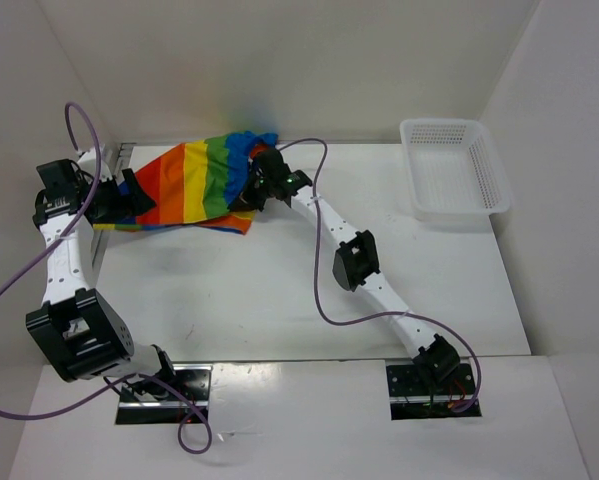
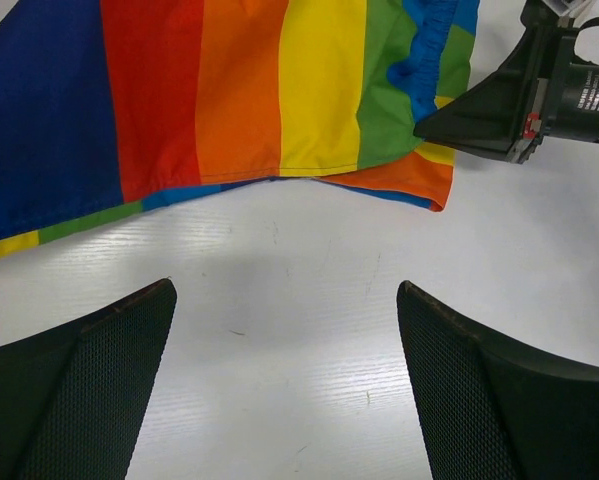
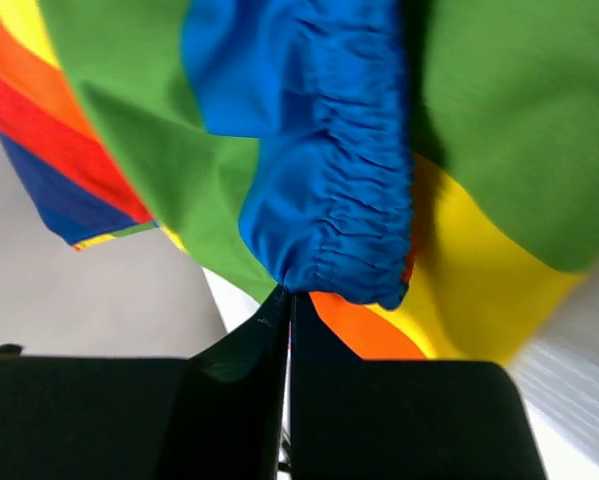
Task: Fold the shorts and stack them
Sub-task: Flatten the shorts out
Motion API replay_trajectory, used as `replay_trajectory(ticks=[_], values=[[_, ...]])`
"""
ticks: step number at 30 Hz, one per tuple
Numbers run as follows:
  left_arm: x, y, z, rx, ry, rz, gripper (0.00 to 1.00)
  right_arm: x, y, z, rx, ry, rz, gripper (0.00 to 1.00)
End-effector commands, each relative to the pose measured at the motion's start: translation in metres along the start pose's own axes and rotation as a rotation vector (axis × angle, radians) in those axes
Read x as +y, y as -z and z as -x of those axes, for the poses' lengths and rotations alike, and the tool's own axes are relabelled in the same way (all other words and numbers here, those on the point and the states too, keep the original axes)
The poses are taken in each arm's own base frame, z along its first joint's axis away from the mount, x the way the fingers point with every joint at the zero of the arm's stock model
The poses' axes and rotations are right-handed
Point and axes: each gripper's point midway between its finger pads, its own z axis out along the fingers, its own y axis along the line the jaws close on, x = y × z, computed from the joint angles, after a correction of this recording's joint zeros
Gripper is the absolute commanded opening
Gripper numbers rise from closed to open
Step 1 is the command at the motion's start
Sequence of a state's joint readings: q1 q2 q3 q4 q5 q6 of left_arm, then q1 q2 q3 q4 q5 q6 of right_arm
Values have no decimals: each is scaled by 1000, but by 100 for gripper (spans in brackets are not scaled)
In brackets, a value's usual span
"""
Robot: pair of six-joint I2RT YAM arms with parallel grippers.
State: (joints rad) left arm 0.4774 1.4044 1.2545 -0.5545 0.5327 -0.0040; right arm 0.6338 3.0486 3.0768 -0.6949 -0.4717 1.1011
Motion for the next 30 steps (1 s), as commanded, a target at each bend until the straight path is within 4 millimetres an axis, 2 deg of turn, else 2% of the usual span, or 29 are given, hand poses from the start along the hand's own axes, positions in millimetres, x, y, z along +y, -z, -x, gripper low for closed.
replay_trajectory(ticks=[1, 8, 9, 12, 15, 18, 19, 21, 22, 24, 25, 26, 28, 29, 30], values=[[-11, 12, 23, -72, -49, -24, 98, 1, 14, 3, -12, 30, -37, 0], [-10, 12, 25, -80, -54, -24, 98, 29, 46, 23, -112, 141, -46, 0], [-12, 11, 22, -73, -49, -35, 98, 41, 58, 26, -133, 188, -41, 0], [-12, 9, 20, -73, -50, -44, 98, 43, 81, 34, -194, 262, -115, 0], [-13, 10, 20, -81, -55, -43, 98, 66, 118, 41, -263, 325, -148, 0], [-15, 10, 20, -81, -55, -54, 98, 74, 140, 47, -316, 361, -187, 0], [-15, 10, 22, -89, -60, -54, 98, 84, 156, 52, -343, 362, -179, 0], [-18, 12, 26, -105, -72, -62, 99, 87, 169, 50, -355, 368, -202, 0], [-19, 11, 22, -97, -66, -74, 99, 92, 184, 55, -378, 379, -208, 0], [-20, 12, 22, -105, -71, -74, 99, 86, 198, 54, -391, 400, -264, 0], [-20, 12, 22, -105, -71, -74, 99, 91, 208, 53, -400, 400, -269, 0], [-21, 12, 22, -105, -72, -83, 99, 79, 210, 52, -393, 403, -319, 0], [-21, 12, 22, -105, -72, -83, 99, 79, 225, 49, -402, 410, -352, 0], [-21, 12, 22, -105, -72, -83, 99, 70, 228, 48, -395, 415, -390, 0], [-23, 12, 22, -106, -72, -94, 99, 74, 232, 48, -416, 436, -400, 0]])
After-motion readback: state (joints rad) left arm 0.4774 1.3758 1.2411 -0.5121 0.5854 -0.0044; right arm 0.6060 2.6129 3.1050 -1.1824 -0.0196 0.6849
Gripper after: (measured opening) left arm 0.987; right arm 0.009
